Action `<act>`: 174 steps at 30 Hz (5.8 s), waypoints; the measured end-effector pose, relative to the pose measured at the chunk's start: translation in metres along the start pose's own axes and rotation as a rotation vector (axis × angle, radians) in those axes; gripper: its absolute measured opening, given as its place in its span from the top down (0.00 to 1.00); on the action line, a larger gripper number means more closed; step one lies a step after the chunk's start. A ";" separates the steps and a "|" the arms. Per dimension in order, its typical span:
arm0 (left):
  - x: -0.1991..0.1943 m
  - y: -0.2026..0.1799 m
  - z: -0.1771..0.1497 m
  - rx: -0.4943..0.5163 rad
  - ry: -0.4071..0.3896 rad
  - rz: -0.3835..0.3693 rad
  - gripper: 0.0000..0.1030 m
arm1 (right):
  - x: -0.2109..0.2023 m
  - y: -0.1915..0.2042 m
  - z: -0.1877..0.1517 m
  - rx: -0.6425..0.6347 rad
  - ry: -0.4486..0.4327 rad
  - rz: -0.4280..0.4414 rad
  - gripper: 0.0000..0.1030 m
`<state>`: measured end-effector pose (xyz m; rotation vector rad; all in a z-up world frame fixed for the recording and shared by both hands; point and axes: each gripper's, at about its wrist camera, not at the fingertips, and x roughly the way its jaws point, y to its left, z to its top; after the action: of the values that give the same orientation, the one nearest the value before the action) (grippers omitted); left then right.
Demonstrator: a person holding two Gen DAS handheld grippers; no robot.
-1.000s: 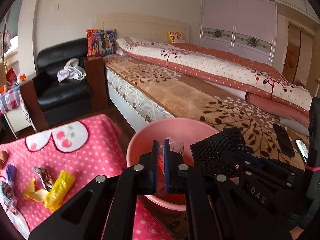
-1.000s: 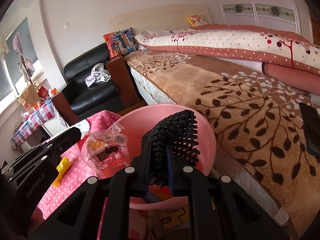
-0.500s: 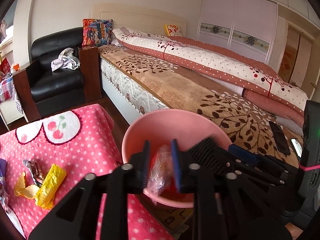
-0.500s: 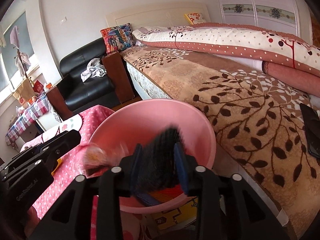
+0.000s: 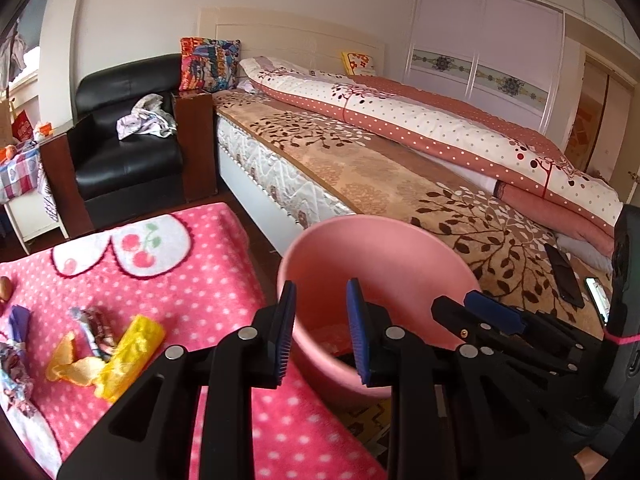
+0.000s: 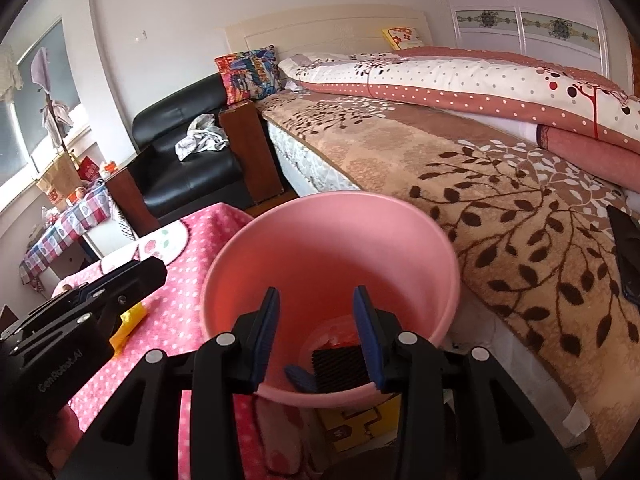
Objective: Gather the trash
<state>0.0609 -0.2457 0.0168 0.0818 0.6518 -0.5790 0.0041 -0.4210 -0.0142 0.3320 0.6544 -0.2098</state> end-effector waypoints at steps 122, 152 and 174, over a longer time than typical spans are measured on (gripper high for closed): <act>-0.080 0.123 -0.016 -0.108 -0.065 0.285 1.00 | -0.006 0.137 -0.035 -0.166 0.092 0.188 0.90; -0.038 0.024 0.020 0.015 -0.111 0.128 1.00 | -0.022 0.020 0.004 -0.007 -0.018 0.017 0.89; 0.016 -0.028 0.019 0.055 -0.069 -0.070 1.00 | 0.008 -0.031 0.002 0.059 0.023 -0.051 0.89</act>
<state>0.0672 -0.2820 0.0255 0.0909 0.5735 -0.6643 0.0022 -0.4506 -0.0249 0.3749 0.6812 -0.2746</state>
